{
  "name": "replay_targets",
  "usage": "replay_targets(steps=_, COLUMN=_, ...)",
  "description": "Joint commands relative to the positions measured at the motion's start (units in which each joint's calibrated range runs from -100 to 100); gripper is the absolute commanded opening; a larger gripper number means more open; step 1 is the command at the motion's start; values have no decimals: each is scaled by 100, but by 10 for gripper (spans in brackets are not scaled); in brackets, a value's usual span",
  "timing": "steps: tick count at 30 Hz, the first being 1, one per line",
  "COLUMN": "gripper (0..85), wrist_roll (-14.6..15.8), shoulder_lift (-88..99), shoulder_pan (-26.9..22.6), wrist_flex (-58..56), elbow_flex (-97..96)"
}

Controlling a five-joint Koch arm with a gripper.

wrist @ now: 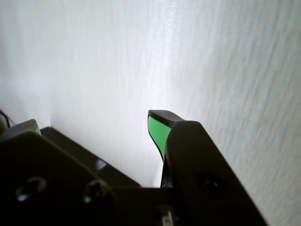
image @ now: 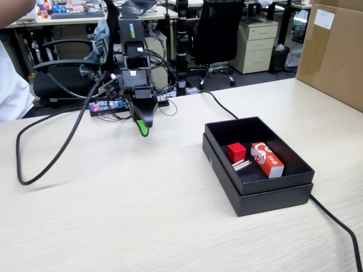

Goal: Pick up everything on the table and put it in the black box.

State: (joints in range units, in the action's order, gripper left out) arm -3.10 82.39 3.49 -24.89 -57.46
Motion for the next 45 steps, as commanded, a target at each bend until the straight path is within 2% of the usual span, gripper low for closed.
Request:
replay_targets(steps=1, gripper=468, wrist_roll=29, shoulder_lift=682, shoulder_pan=-15, wrist_flex=645, elbow_flex=-210)
replay_targets(steps=8, gripper=468, wrist_roll=68, shoulder_lift=1611, shoulder_pan=-24, wrist_flex=1517, elbow_flex=-1461)
replay_targets(steps=14, gripper=484, wrist_roll=83, shoulder_lift=1680, shoulder_pan=-20, wrist_flex=2165, elbow_flex=-2105)
replay_targets(steps=24, gripper=480, wrist_roll=68, shoulder_lift=1646, shoulder_pan=-98, wrist_flex=3954, elbow_flex=-3420)
replay_targets(steps=45, gripper=483, wrist_roll=68, shoulder_lift=1565, shoulder_pan=-122, wrist_flex=3919, elbow_flex=-3991)
